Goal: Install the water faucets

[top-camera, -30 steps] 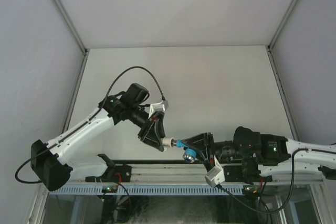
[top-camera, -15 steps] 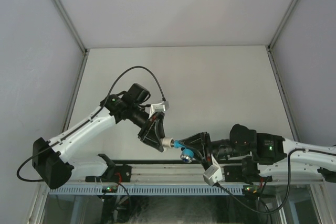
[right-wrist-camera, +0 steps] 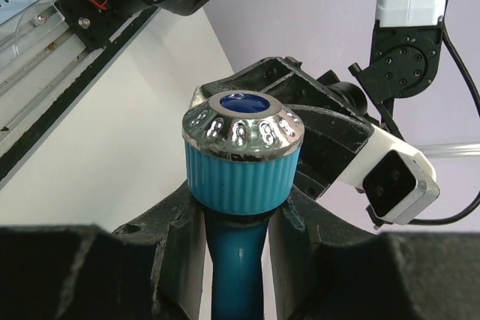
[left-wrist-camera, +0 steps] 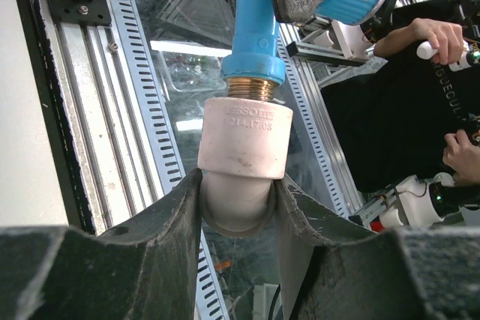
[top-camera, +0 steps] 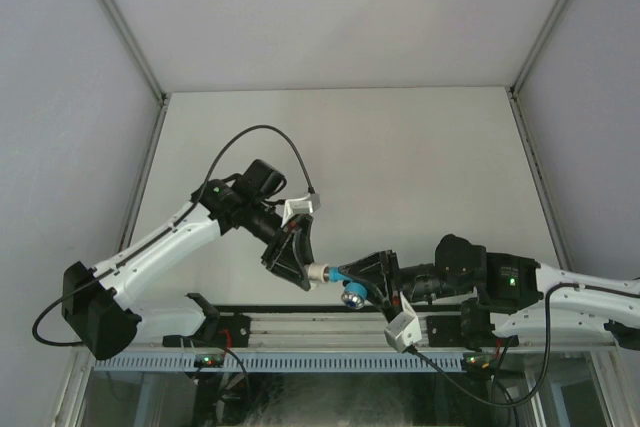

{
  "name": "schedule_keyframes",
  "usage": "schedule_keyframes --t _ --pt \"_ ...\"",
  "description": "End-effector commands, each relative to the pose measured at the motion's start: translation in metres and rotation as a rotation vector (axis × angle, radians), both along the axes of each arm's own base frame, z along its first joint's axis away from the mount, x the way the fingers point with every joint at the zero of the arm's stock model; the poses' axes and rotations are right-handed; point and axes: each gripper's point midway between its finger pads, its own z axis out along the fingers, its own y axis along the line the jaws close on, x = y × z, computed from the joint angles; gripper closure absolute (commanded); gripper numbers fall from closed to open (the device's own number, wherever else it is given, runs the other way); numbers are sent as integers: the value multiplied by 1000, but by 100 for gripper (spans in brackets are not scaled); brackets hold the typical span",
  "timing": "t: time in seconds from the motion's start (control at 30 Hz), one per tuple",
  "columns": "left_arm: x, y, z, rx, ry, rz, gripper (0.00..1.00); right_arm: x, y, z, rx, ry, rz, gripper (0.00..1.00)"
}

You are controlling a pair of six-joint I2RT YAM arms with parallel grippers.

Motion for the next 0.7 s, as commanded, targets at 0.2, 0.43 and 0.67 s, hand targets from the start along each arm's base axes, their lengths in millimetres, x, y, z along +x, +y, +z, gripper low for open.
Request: schedule_keyframes --t 0.2,0.43,0.67 --pt "10 -3 29 -70 -165 23 100 -3 5 21 81 157 -16 100" --pt "16 -7 43 -125 -250 60 100 -5 5 22 88 270 -31 100" --pt "19 -5 50 -160 -342 87 99 -9 6 31 122 370 -21 100"
